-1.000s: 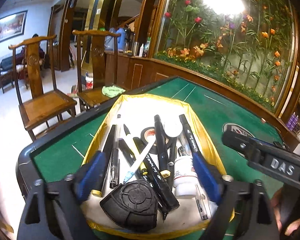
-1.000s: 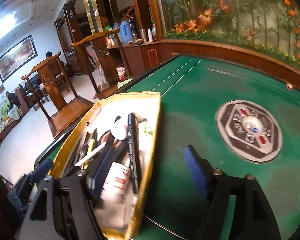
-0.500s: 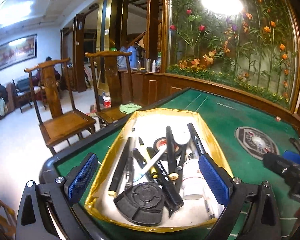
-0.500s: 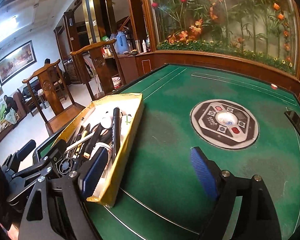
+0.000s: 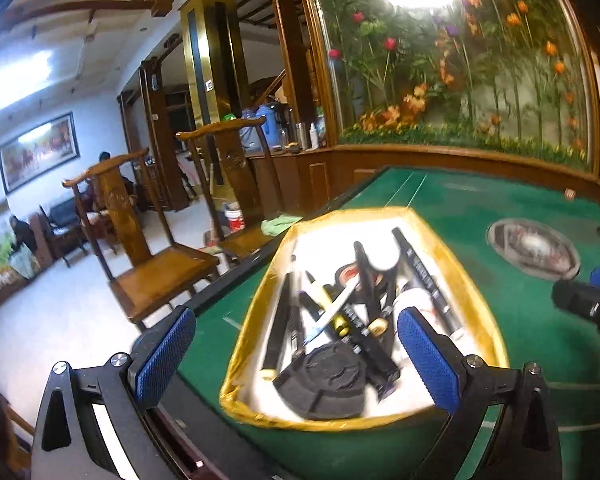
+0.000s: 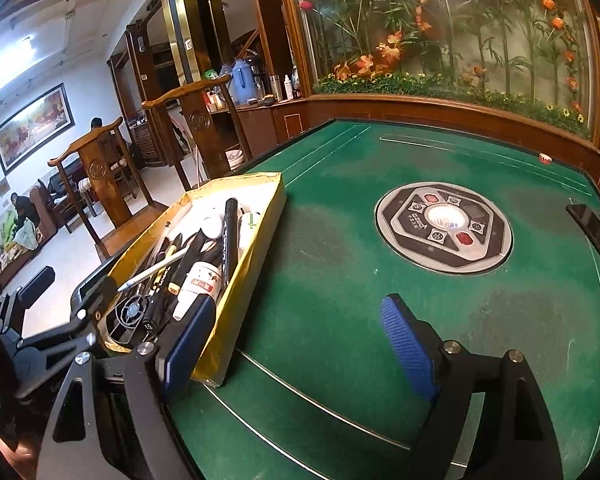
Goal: Organize rigid objects
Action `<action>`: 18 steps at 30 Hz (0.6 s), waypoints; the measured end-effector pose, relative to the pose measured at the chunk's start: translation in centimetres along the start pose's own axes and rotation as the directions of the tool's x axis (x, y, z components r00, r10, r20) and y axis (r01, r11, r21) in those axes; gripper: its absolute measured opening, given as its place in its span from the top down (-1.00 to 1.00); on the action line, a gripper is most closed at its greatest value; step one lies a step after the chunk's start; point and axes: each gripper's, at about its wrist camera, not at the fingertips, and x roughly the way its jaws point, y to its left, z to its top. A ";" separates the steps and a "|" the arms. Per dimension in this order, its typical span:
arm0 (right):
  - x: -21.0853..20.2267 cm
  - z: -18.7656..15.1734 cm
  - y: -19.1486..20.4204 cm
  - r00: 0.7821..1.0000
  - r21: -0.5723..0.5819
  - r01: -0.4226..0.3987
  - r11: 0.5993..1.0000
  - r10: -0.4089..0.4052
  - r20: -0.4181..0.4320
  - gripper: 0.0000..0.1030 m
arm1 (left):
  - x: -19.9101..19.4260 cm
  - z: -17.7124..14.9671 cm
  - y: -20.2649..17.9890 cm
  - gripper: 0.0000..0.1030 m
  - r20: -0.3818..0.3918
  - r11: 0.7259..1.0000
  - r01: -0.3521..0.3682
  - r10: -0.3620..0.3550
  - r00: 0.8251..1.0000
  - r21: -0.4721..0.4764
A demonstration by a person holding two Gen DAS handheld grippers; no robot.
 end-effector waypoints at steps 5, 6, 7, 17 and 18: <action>0.4 -0.3 0.6 1.000 -0.019 -0.011 1.000 0.011 -0.019 -0.64 | -0.1 -0.2 0.6 -0.98 -0.025 0.999 -0.029 0.028 0.999 -0.035; 0.4 -0.4 0.7 1.000 -0.022 -0.014 1.000 0.013 -0.018 -0.64 | -0.1 -0.3 0.7 -0.98 -0.020 0.998 -0.051 0.050 0.999 -0.036; 0.4 -0.5 1.0 1.000 -0.030 -0.018 0.999 0.018 -0.016 -0.64 | 0.0 -0.4 0.8 -0.98 -0.023 0.997 -0.066 0.066 0.998 -0.041; 0.2 -1.2 3.2 0.999 -0.125 -0.037 0.991 0.035 -0.017 -0.64 | 2.8 -1.2 2.1 -0.98 -0.164 0.995 -0.001 -0.016 0.986 -0.101; 0.1 -1.2 3.4 0.999 -0.129 -0.037 0.991 0.035 -0.016 -0.64 | 2.8 -1.3 2.3 -0.98 -0.167 0.994 0.001 -0.020 0.986 -0.110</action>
